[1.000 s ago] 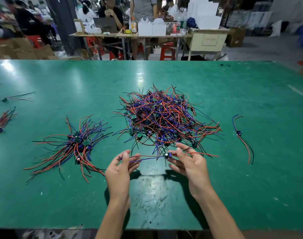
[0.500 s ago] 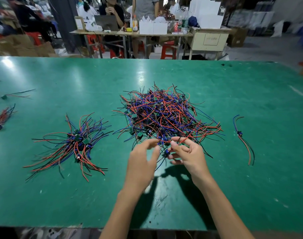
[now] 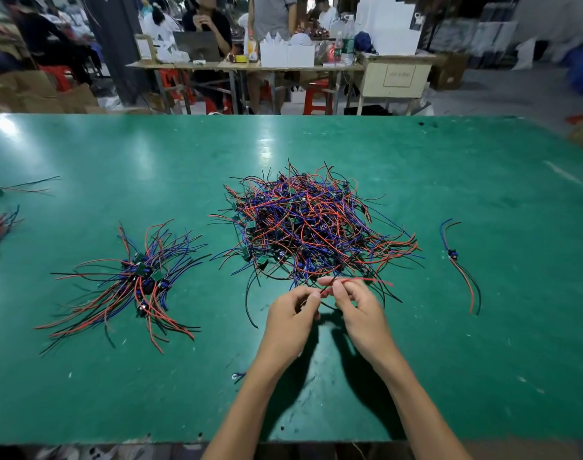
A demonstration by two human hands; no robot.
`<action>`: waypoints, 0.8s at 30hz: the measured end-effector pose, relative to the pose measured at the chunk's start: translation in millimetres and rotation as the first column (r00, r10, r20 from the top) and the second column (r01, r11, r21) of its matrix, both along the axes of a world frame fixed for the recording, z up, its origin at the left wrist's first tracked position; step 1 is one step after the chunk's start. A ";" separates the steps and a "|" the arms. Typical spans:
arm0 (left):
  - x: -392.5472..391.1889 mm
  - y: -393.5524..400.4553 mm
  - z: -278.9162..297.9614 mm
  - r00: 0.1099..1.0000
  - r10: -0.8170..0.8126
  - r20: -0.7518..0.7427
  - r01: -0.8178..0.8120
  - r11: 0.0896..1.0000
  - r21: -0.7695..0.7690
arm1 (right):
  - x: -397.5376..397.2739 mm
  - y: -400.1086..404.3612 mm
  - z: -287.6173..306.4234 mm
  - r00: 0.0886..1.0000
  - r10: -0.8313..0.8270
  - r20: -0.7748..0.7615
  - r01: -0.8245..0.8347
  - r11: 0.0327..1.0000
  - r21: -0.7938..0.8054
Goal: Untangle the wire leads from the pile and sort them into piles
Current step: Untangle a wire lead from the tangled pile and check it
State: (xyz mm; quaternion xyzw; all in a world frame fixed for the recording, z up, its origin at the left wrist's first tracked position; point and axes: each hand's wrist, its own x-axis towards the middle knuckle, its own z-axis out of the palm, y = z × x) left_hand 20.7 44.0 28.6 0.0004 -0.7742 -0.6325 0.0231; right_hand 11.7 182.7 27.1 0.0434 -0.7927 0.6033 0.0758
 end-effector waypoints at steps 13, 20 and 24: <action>9.5 2.4 -16.6 0.998 0.040 -0.038 -0.031 0.977 0.213 | 12.5 -22.3 -9.2 0.982 -0.164 0.094 0.167 0.986 -0.026; 12.1 4.7 -14.2 0.998 -0.025 -0.056 0.035 0.983 0.182 | 7.8 -27.3 -3.0 0.948 -0.278 0.155 0.290 0.955 -0.059; 12.6 5.6 -13.0 0.998 -0.022 -0.059 0.030 0.988 0.152 | 0.8 -29.5 2.7 0.935 -0.302 0.188 0.308 0.951 -0.004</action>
